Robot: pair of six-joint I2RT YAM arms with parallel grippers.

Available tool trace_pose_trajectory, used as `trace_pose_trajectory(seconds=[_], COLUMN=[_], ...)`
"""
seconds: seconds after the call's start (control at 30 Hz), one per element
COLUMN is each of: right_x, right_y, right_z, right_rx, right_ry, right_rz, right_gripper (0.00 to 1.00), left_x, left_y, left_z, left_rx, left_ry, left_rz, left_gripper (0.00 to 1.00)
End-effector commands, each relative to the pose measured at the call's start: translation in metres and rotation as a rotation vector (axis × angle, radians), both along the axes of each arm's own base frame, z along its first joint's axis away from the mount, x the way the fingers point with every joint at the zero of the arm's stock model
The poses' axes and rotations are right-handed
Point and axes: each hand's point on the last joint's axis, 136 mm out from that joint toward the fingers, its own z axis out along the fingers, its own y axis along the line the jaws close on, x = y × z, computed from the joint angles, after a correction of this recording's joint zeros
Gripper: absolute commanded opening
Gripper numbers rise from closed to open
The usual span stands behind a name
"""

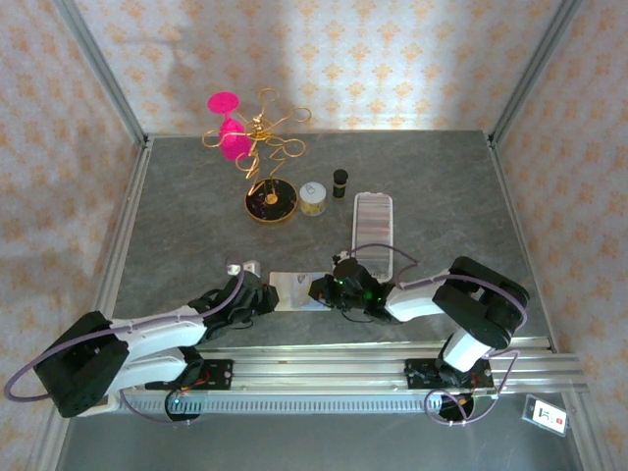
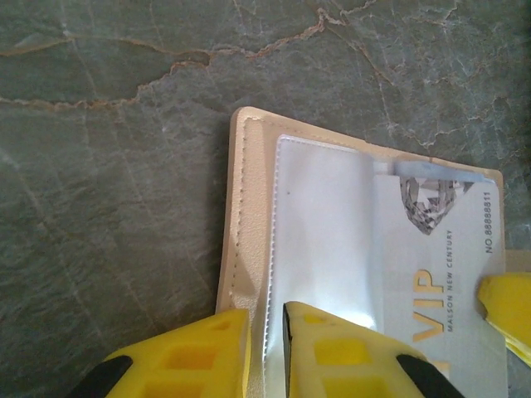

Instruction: Put the credit cards into the card holder

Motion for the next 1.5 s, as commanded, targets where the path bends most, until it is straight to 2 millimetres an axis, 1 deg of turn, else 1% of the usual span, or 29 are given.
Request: trace_pose_trajectory(seconds=[0.0,0.07,0.3,0.4,0.57,0.83,1.0,1.13,1.23,1.33,1.47], right_x=[-0.003,-0.001,0.002,0.003,0.002,0.002,-0.001,0.001,0.002,0.005,0.006], right_y=[0.003,0.004,0.008,0.008,0.004,0.009,0.014,0.016,0.019,0.020,0.020], right_z=[0.010,0.015,0.024,0.022,0.011,0.016,0.012,0.007,0.007,0.004,-0.002], right_rx=[0.066,0.096,0.162,0.157,0.126,0.163,0.152,0.132,0.123,0.089,0.037], right_ry=[-0.006,-0.013,-0.031,-0.032,-0.016,-0.020,-0.005,0.006,0.003,-0.003,-0.003], right_rz=[-0.001,-0.009,-0.027,-0.032,-0.037,-0.025,0.002,0.002,0.008,0.011,0.014], right_gripper=[0.00,0.00,0.00,0.00,0.00,0.00,0.00,0.00,0.04,0.06,0.14], left_x=[-0.006,-0.007,-0.013,-0.015,-0.014,-0.014,-0.015,-0.015,-0.016,-0.016,-0.016], left_y=[0.011,0.012,0.016,0.017,0.019,0.016,0.016,0.015,0.015,0.014,0.014], left_z=[-0.012,-0.014,-0.019,-0.021,-0.019,-0.020,-0.021,-0.023,-0.023,-0.023,-0.021], left_rx=[0.086,0.090,0.121,0.132,0.139,0.135,0.132,0.132,0.133,0.130,0.119], left_ry=[0.030,0.034,0.054,0.059,0.055,0.060,0.063,0.069,0.072,0.072,0.066], left_rz=[-0.006,-0.009,-0.024,-0.031,-0.028,-0.038,-0.038,-0.043,-0.044,-0.044,-0.042], left_gripper=[0.18,0.17,0.15,0.15,0.15,0.15,0.14,0.14,0.13,0.13,0.13])
